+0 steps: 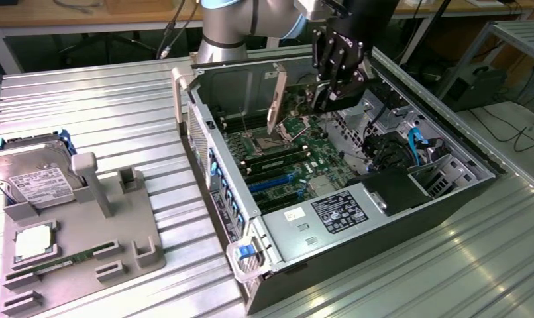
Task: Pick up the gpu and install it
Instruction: 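Insert the gpu into the slot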
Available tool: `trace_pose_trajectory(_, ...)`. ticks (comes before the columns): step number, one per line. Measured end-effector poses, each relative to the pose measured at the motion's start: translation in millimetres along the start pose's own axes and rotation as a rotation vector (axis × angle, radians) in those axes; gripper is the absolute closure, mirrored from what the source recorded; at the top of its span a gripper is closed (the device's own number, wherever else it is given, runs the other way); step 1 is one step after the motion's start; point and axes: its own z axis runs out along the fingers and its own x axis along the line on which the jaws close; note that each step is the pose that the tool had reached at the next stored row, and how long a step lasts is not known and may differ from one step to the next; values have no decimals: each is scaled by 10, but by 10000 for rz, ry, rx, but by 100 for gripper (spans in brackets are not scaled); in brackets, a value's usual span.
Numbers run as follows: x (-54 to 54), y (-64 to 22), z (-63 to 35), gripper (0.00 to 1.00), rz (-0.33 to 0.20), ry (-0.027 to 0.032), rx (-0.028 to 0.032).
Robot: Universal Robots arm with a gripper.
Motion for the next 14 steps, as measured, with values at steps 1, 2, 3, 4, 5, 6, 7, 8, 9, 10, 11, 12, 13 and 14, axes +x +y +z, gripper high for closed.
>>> trace_pose_trajectory(1, 0, 14, 4, 72, 0, 0, 0)
trace_pose_trajectory(2, 1, 26, 7, 72, 0, -1, 0)
trace_pose_trajectory(3, 1, 40, 11, 72, 0, -1, 0)
trace_pose_trajectory(4, 2, 52, 15, 72, 0, -4, 0)
trace_pose_trajectory(5, 2, 62, 18, 72, 0, -12, 0)
trace_pose_trajectory(6, 2, 72, 21, 72, 0, -13, 0)
trace_pose_trajectory(7, 2, 84, 23, 72, -1, -13, -1)
trace_pose_trajectory(8, 3, 97, 26, 72, 0, -18, -1)
trace_pose_trajectory(9, 3, 116, 28, 72, 0, -18, -1)
trace_pose_trajectory(10, 3, 131, 29, 72, -2, -19, -1)
trace_pose_trajectory(11, 4, 150, 31, 72, -2, -21, 1)
trace_pose_trajectory(12, 4, 165, 35, 72, -4, -24, 11)
trace_pose_trajectory(13, 5, 176, 39, 72, -4, -27, 19)
trace_pose_trajectory(14, 5, 183, 41, 72, -5, -29, 21)
